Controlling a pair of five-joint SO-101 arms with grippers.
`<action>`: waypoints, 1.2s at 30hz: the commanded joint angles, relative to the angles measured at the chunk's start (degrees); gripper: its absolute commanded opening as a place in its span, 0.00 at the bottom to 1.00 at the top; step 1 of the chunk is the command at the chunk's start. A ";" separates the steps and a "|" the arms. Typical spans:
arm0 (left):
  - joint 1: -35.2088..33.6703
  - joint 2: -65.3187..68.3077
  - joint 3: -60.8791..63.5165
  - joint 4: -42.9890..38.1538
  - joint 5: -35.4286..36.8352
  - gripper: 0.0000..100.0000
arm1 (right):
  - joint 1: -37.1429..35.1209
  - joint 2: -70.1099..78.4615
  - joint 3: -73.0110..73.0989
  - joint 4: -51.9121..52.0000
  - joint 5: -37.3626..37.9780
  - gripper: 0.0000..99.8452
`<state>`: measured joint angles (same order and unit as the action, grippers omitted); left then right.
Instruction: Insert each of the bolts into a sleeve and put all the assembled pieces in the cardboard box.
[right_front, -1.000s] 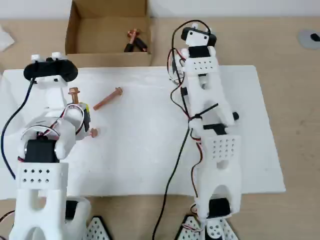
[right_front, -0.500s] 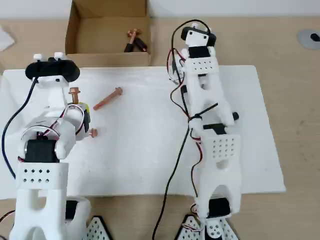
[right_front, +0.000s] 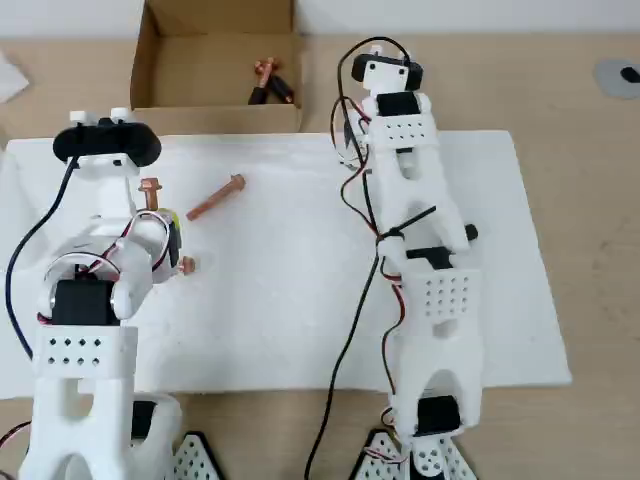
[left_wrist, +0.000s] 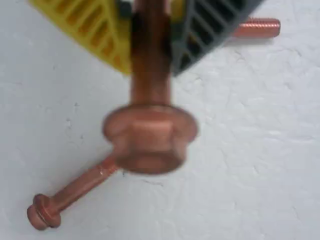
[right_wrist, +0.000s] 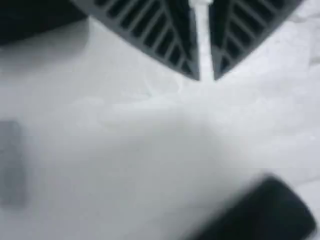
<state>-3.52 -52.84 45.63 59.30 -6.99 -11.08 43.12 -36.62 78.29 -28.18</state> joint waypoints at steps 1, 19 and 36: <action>0.70 -1.45 -0.44 -1.23 -0.35 0.01 | 0.75 -0.75 -3.12 -0.18 4.22 0.02; -3.34 -1.36 0.18 -0.79 -7.03 0.05 | 1.98 -1.98 -17.27 24.35 1.58 0.28; 0.88 -1.36 3.78 -0.88 -12.31 0.05 | 6.46 -2.33 -5.76 24.09 -21.36 0.19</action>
<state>-3.16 -53.19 49.14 59.30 -18.07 -7.74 43.12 -43.38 101.05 -47.16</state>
